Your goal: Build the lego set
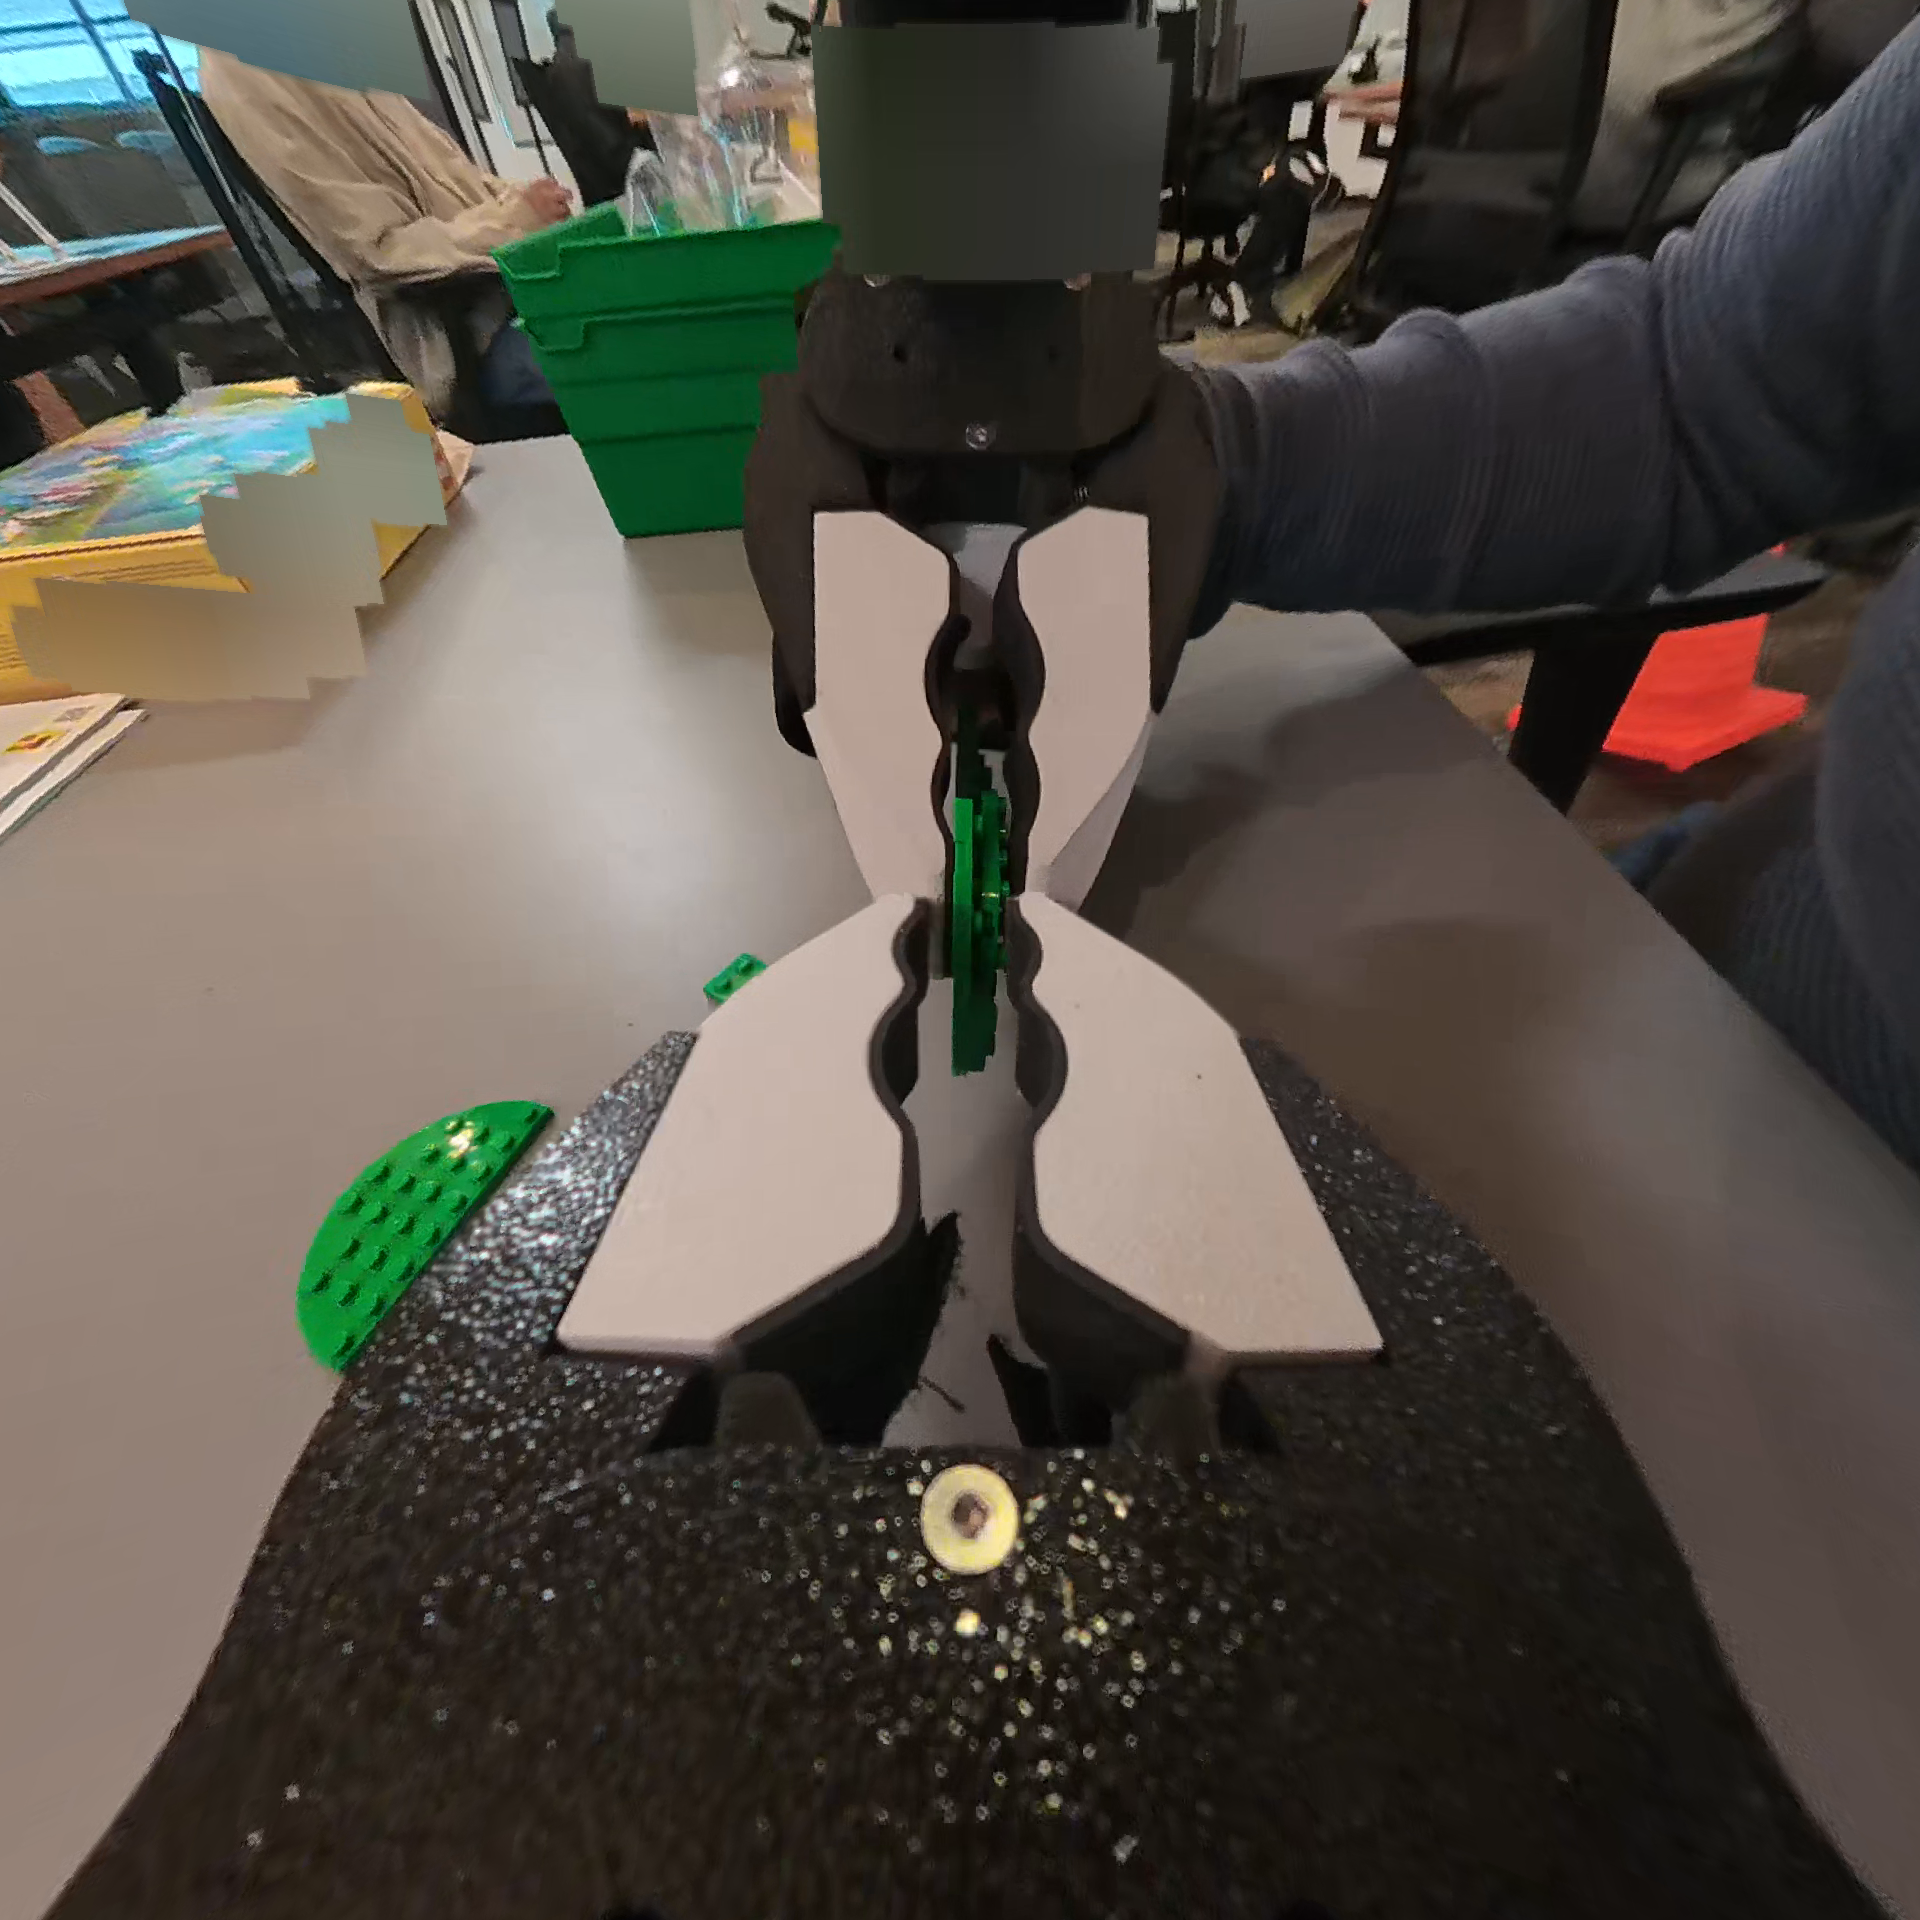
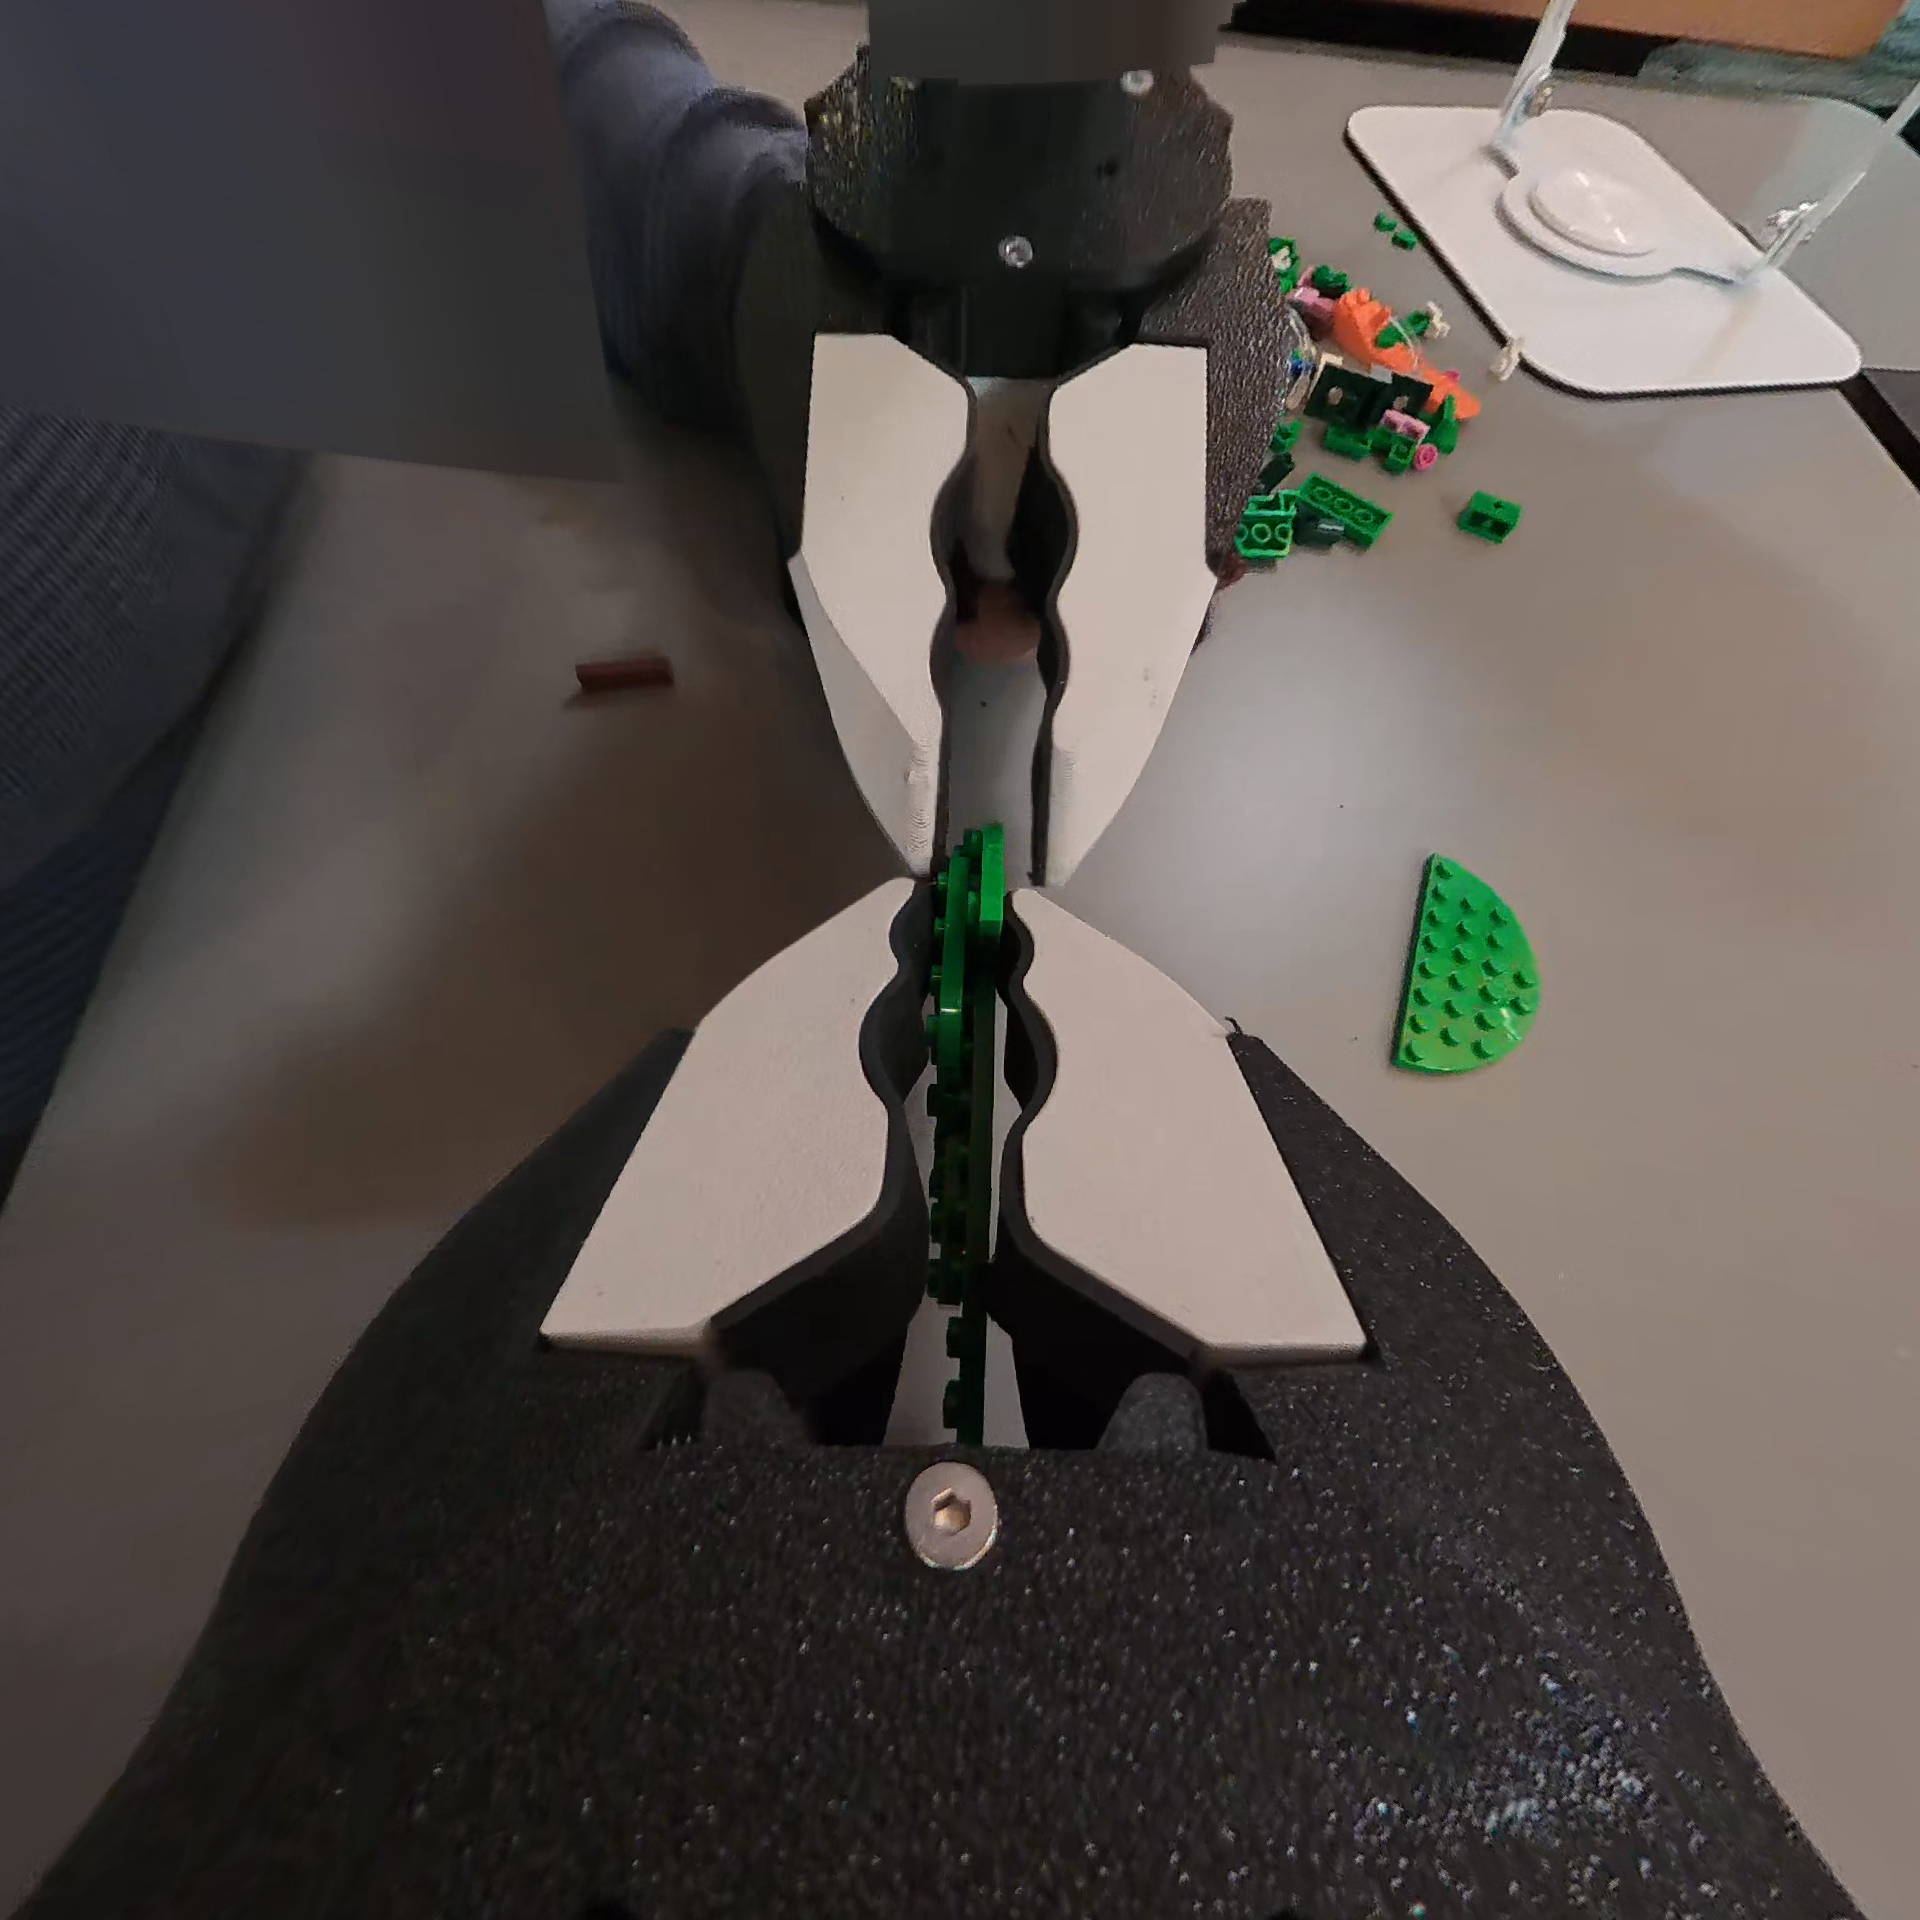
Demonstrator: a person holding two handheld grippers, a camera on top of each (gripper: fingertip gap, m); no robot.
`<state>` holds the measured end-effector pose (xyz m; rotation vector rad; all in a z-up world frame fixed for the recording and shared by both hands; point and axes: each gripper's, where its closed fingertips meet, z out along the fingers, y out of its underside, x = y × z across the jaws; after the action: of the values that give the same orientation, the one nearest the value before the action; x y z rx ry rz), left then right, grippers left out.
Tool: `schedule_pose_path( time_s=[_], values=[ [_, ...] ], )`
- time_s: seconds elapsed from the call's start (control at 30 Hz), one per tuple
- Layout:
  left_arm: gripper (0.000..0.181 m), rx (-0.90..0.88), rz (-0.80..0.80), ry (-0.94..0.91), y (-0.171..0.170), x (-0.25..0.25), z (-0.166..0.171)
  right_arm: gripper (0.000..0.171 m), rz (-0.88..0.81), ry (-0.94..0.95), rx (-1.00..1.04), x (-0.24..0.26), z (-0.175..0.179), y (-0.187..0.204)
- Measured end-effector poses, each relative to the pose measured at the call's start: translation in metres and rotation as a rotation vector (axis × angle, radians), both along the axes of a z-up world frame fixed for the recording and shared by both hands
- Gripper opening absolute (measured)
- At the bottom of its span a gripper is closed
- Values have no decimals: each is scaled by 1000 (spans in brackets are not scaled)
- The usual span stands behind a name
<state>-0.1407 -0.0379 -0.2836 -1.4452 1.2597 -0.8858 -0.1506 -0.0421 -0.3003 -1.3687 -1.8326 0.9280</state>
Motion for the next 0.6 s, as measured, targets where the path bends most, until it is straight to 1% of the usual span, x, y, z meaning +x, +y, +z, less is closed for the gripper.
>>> schedule_pose_path(
  time_s=[0.23,0.33,0.37,0.6],
  values=[
    [12,-14,-9,142,-2,3,-20,10,2,-64,47,4,-18,-1],
    [11,-21,-5,145,-1,3,-20,10,-13,-64,42,5,-18,-1],
    [7,-22,-8,149,-1,3,-21,10,-20,-65,40,5,-18,0],
    [5,-18,-17,158,-3,3,-22,8,-7,-89,57,6,-19,-1]
  ],
)
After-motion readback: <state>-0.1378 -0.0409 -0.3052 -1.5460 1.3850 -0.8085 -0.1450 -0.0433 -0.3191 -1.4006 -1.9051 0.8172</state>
